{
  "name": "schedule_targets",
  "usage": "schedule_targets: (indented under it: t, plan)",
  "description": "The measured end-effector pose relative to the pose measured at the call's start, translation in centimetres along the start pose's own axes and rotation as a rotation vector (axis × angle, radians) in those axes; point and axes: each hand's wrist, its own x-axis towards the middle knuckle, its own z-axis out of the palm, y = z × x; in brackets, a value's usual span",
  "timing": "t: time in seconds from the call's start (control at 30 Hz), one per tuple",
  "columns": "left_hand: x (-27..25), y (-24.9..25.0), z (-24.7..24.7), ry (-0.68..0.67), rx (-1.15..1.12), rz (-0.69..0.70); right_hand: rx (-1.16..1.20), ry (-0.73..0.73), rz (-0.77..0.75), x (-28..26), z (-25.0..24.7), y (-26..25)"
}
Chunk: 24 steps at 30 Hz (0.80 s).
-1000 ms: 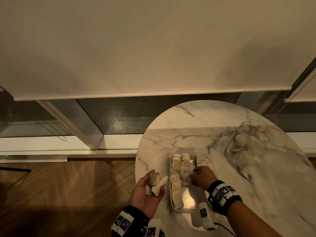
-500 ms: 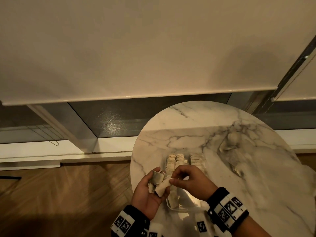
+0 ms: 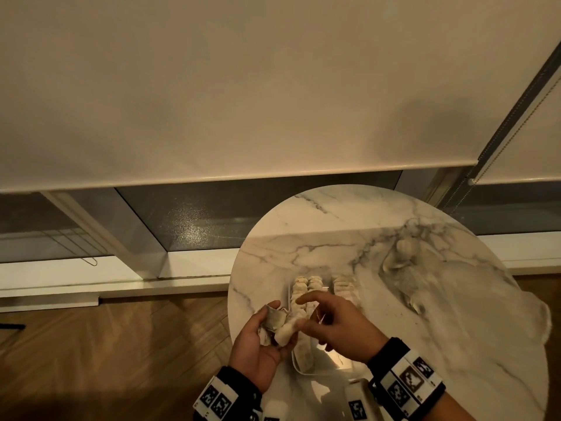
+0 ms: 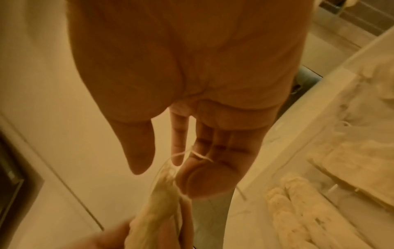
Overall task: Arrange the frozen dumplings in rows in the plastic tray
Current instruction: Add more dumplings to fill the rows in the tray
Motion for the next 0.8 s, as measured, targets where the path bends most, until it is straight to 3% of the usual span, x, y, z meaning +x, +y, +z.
schedule_targets:
  t: [0.1, 0.27, 0.5, 0.63, 0.8]
  plan:
    - [0.1, -0.2, 0.1, 0.009, 0.038, 0.027, -0.155, -0.007, -0.035, -0.1, 0.6, 0.2]
    - [0.0, -0.4, -0.1, 0.016, 0.052, 0.045, -0.013, -0.038, -0.007, -0.5, 0.5, 0.0]
    - [-0.1, -0.2, 0.0, 0.04, 0.012, 0.043, -0.042, 0.086, -0.233, -1.0, 0.1, 1.2]
    - [-0.2, 0.0, 0.3, 0.059, -0.053, 0.035, 0.224, 0.076, -0.134, -1.0, 0.0, 1.5]
    - [0.2, -0.1, 0.5, 0.076, -0.087, 0.018, 0.358, 0.031, -0.041, -0.9, -0.4, 1.9]
